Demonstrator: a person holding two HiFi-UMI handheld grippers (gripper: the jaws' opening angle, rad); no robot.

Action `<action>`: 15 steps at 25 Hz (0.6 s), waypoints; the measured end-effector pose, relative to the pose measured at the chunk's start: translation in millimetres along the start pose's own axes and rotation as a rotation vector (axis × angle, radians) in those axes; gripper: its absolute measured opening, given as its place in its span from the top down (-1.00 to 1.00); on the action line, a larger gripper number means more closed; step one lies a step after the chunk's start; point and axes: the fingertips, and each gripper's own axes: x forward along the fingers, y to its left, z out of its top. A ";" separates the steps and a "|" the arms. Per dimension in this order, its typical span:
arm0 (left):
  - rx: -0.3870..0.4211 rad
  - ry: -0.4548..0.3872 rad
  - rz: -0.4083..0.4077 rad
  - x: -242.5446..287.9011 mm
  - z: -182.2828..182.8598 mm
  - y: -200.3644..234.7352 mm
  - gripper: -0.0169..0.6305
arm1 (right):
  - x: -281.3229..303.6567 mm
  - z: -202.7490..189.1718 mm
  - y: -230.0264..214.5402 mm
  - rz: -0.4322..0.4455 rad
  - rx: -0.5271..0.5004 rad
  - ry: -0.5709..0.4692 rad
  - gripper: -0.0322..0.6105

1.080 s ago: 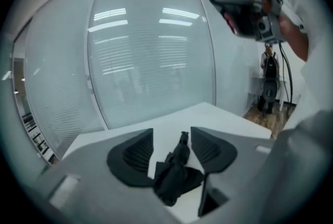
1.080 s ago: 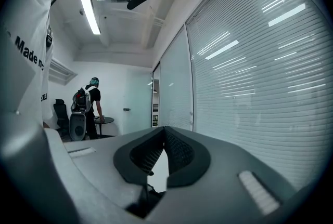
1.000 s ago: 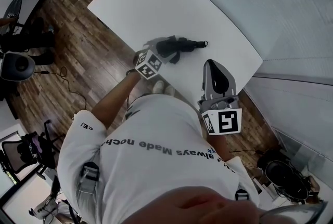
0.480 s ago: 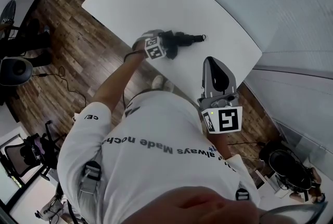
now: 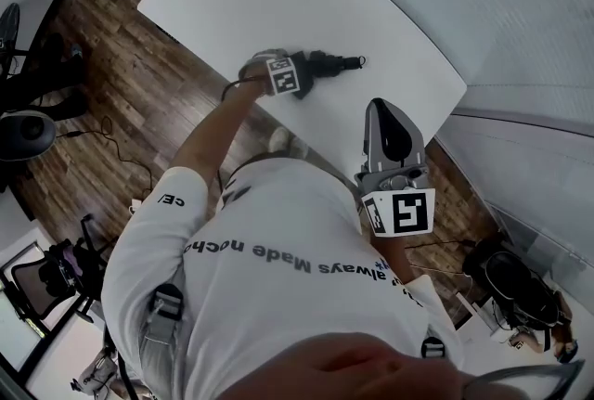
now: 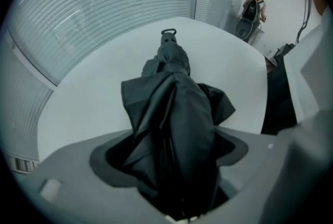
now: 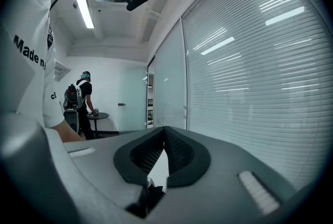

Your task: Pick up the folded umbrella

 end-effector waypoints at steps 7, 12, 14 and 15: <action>-0.017 0.020 -0.076 9.8 -4.3 -5.9 -0.23 | 2.2 -3.8 -5.8 -0.019 0.005 0.013 0.89; -0.020 0.019 -0.057 11.1 -2.8 -1.8 0.02 | 4.1 -11.0 -12.1 -0.027 0.018 0.021 0.89; -0.025 0.011 -0.056 11.4 -0.8 -3.7 0.10 | 4.4 -12.7 -13.2 -0.027 0.019 0.024 0.89; -0.031 0.007 -0.051 11.4 -0.1 -4.6 0.14 | 4.3 -13.1 -13.3 -0.028 0.019 0.024 0.89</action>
